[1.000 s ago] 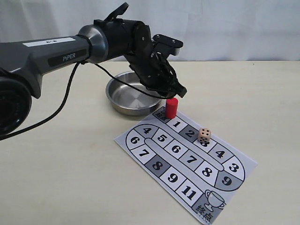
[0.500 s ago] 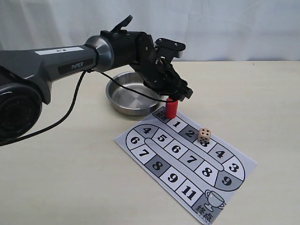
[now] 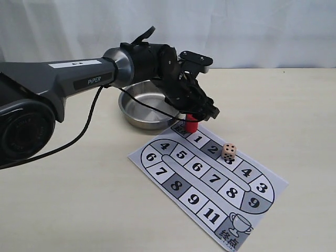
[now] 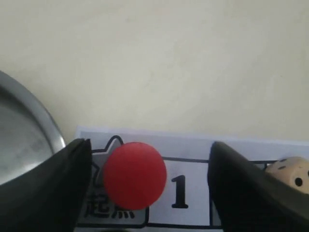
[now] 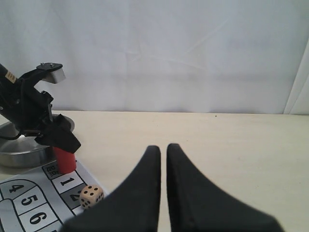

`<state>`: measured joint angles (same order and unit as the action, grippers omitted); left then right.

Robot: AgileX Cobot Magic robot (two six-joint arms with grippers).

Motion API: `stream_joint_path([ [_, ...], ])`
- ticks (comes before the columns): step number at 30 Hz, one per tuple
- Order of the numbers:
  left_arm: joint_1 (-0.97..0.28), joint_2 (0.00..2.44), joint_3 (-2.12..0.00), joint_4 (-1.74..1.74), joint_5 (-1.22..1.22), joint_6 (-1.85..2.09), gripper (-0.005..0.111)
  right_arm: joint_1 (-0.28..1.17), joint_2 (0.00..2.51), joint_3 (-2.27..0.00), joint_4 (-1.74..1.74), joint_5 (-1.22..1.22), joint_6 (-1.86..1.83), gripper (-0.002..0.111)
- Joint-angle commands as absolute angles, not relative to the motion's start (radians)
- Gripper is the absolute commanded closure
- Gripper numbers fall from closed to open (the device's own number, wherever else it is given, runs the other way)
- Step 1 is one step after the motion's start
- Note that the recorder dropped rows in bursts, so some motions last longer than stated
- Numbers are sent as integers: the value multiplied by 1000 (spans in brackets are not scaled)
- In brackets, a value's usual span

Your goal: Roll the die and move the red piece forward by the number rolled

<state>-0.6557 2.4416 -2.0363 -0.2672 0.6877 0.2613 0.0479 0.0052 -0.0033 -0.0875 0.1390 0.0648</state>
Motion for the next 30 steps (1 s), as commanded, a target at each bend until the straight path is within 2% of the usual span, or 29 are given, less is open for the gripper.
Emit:
stream_joint_path([
  [1,-658,2460,-2037,-272,667,266,42,45,0,0,-87,136,65,104],
  [25,-658,2466,-2037,-237,671,266,42,45,0,0,-87,136,65,104],
  [28,-658,2466,-2037,-221,674,266,47,45,0,0,-87,136,65,104],
  [30,-658,2466,-2037,-221,676,266,56,45,0,0,-87,136,65,104],
])
